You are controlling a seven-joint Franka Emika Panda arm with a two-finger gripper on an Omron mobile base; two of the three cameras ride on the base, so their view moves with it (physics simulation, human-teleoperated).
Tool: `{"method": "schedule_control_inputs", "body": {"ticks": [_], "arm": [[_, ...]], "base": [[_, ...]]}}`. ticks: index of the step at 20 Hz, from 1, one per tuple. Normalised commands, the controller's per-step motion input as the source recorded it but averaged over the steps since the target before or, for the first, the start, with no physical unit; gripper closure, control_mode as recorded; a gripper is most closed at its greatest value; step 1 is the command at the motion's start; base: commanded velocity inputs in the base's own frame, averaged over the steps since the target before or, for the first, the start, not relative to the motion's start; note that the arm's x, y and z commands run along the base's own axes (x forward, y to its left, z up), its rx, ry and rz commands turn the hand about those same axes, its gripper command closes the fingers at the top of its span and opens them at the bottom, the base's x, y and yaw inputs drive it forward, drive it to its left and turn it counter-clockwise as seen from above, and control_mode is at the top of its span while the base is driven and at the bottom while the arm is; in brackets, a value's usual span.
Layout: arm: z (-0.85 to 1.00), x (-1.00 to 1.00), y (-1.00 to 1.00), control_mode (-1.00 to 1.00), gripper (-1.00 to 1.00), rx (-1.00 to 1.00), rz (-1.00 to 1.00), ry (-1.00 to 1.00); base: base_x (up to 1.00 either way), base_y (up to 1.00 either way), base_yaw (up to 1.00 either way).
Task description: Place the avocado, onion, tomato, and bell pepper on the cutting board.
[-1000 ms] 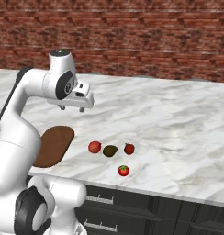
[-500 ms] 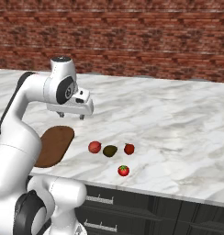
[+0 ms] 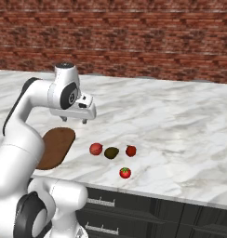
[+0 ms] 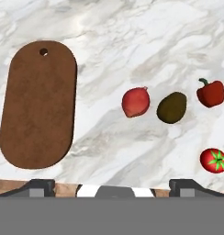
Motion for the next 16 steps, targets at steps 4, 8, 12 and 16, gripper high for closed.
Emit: {"method": "schedule_control_inputs", "body": {"ticks": [4,8,12,16], "arm": [[-0.25,0.22,-0.12,-1.0,-1.0,0.0,0.0,0.0],[-0.24,0.26,-0.23,-1.0,-1.0,0.0,0.0,0.0],[-0.23,0.24,-0.23,-1.0,-1.0,0.0,0.0,0.01],[-0.24,0.28,-0.14,-1.0,-1.0,0.0,0.0,0.02]], "base": [[0.0,0.0,0.0],[0.0,0.0,0.0],[0.0,0.0,0.0],[0.0,0.0,0.0]]}}
